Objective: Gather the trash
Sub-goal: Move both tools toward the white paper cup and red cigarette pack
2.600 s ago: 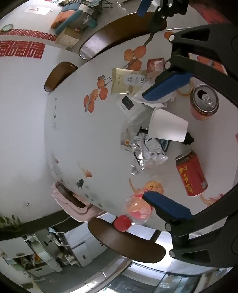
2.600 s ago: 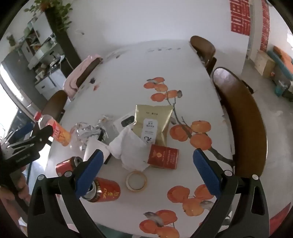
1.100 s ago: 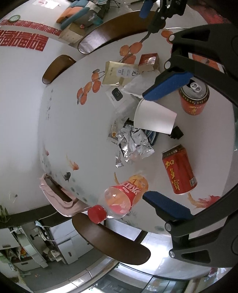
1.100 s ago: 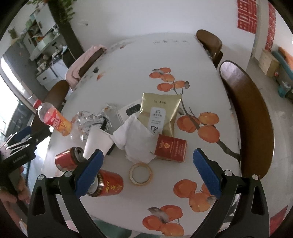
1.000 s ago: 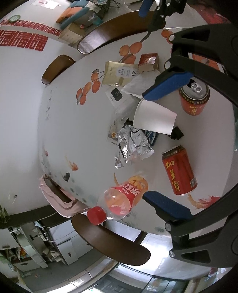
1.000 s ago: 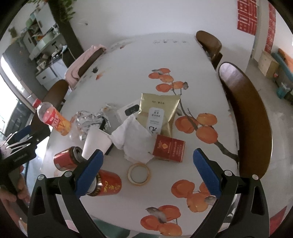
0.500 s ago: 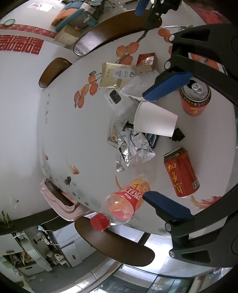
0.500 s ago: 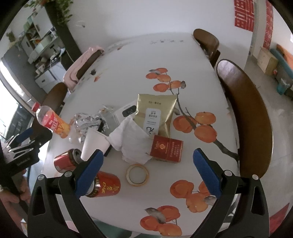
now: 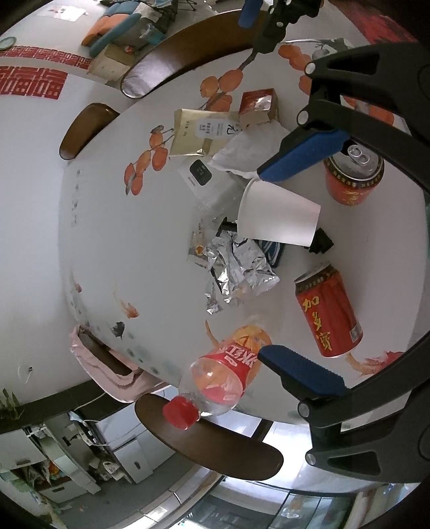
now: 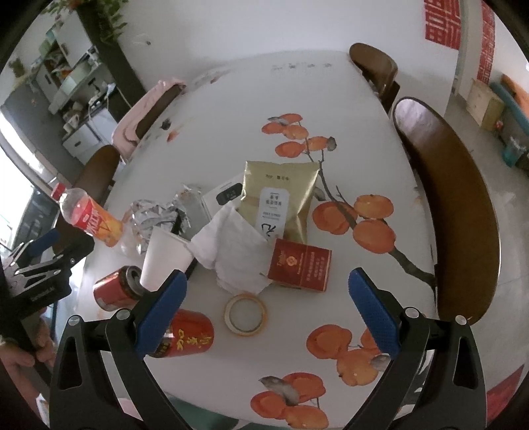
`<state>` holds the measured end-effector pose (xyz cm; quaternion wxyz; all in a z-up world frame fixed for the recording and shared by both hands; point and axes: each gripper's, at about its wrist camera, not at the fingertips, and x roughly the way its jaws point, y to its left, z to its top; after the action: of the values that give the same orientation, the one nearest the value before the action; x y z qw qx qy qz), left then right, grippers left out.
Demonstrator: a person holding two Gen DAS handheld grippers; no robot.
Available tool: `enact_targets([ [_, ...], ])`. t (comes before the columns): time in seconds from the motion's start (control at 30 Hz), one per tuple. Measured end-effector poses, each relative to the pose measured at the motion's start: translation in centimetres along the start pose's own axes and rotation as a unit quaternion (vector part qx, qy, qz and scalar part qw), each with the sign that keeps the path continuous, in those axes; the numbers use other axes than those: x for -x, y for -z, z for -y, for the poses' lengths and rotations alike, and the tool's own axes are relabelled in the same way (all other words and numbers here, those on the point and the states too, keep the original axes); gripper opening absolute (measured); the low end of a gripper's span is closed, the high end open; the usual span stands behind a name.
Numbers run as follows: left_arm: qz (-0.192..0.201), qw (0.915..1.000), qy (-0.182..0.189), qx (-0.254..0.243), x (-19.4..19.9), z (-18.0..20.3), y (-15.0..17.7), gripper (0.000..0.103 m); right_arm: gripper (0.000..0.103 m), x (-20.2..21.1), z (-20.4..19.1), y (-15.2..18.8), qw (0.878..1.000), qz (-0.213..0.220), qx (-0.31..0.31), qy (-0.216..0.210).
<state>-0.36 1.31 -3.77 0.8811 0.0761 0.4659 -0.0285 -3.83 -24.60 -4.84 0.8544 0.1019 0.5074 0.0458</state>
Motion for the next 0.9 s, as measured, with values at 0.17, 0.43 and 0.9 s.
enact_targets([
  [0.17,-0.004,1.0,0.001,-0.003,-0.3,0.2,-0.2,0.096,0.097,-0.4,0.3,-0.1,1.0,-0.004,0.0,0.001],
  [0.43,-0.008,0.9999,0.009,-0.006,-0.7,0.7,-0.7,0.096,0.097,-0.7,0.9,-0.3,1.0,-0.008,-0.004,0.002],
  [0.9,-0.018,0.9997,0.012,-0.009,-1.5,1.1,-0.5,0.096,0.097,-1.1,1.5,-0.2,1.0,-0.015,-0.006,0.005],
])
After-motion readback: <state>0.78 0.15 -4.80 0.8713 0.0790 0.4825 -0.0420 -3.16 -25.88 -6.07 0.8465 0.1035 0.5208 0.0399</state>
